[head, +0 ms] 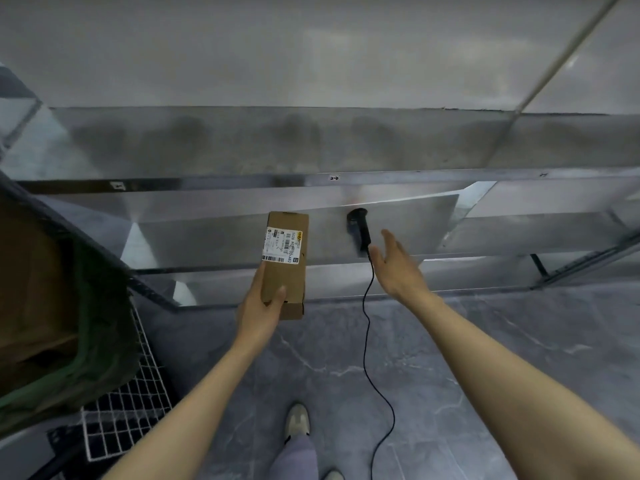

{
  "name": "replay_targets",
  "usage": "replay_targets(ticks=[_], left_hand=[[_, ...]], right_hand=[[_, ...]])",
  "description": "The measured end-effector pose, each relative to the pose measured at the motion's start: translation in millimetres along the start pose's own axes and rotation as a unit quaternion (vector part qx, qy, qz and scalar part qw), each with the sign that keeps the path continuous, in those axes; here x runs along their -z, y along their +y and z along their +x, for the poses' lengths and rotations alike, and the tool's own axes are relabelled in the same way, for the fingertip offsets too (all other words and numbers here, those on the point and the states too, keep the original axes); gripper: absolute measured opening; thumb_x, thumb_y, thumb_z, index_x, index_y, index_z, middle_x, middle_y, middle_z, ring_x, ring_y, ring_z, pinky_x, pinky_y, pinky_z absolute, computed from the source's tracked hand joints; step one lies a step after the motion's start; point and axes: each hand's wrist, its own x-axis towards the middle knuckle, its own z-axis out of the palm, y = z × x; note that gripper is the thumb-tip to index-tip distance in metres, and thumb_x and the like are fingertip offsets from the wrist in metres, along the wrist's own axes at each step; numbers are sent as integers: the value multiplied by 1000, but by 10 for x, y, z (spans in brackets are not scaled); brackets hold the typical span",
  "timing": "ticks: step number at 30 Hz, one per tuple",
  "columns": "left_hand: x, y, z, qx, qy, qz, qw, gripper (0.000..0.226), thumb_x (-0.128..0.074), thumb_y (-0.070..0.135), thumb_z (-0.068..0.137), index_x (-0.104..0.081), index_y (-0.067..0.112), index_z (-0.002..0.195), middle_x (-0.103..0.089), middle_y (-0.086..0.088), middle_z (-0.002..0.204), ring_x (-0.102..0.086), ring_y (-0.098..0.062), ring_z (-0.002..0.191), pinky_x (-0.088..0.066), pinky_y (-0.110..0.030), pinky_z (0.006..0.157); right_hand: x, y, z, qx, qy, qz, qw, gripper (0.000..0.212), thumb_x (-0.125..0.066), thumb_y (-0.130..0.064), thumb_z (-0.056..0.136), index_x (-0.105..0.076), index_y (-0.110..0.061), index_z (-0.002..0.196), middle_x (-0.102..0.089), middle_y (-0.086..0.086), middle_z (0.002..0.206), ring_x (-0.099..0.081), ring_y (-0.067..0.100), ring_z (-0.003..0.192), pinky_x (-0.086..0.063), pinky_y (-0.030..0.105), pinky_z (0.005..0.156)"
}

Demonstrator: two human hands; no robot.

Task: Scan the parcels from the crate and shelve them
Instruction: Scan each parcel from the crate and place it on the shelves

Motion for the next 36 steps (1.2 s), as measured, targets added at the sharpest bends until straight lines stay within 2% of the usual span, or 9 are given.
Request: replay_targets(ticks=[4,8,13,15,19,25,29,33,36], left_hand=[[-200,-139,451,1,11,15,1000,61,-50,40,96,-21,34,149,-47,14,126,-49,-10,113,-41,-24,89],[-429,-326,804,5,23,14,1000,61,-50,39,96,-20,37,148,-48,22,116,-50,5,96,-35,-1,69],[-855,-616,1152,16,35,-31,999,68,-50,47,93,-21,29,151,-48,12,127,-51,-8,110,-44,-17,85],[-1048,-711,1282,21,40,-45,998,68,-50,46,93,-21,28,151,-48,9,130,-52,-13,115,-45,-29,93],[-1389,-870,1578,31,71,-50,996,68,-58,36,93,-22,28,150,-44,10,131,-48,-15,118,-43,-30,95],[-1701,-1041,1947,26,88,-40,995,65,-54,39,92,-22,35,149,-42,19,130,-50,0,111,-39,-7,80],[-1818,-1095,2116,18,93,-54,994,63,-55,35,93,-25,36,148,-43,31,119,-45,33,90,-37,6,69],[-1899,-1124,2235,30,103,-39,993,64,-54,39,92,-23,39,148,-43,24,118,-46,30,80,-36,5,59],[-1926,-1170,2260,21,98,-37,994,65,-51,46,86,-23,47,144,-42,21,128,-44,23,90,-38,4,64]], right_hand=[[-206,191,483,3,-10,3,1000,57,-31,-43,101,-18,-14,149,-37,15,147,-40,34,129,-36,42,101],[-374,444,946,4,-23,2,1000,55,-32,-41,101,-22,-13,148,-46,20,138,-47,37,121,-40,43,95],[-622,823,1568,13,-33,-22,999,51,-32,-39,102,-24,-15,146,-51,19,129,-52,35,112,-38,36,82],[-725,961,1816,8,-43,-32,999,52,-32,-40,101,-22,-17,147,-50,18,130,-52,34,113,-40,37,85],[-964,1184,2291,20,-51,-39,998,52,-32,-39,101,-22,-16,147,-50,20,129,-52,35,113,-43,43,91],[-1309,1342,2915,18,-62,-55,996,53,-34,-38,101,-21,-17,148,-51,20,125,-56,35,106,-48,48,91],[-1436,1407,3217,9,-52,-35,998,55,-34,-39,100,-18,-18,148,-49,20,127,-53,37,109,-45,47,93],[-1543,1455,3466,-5,-61,-17,998,62,-38,-40,99,-11,-19,151,-46,21,133,-50,37,116,-43,44,93],[-1637,1462,3575,-18,-71,9,997,65,-43,-38,98,-10,-19,150,-48,22,133,-50,38,116,-43,42,92]])
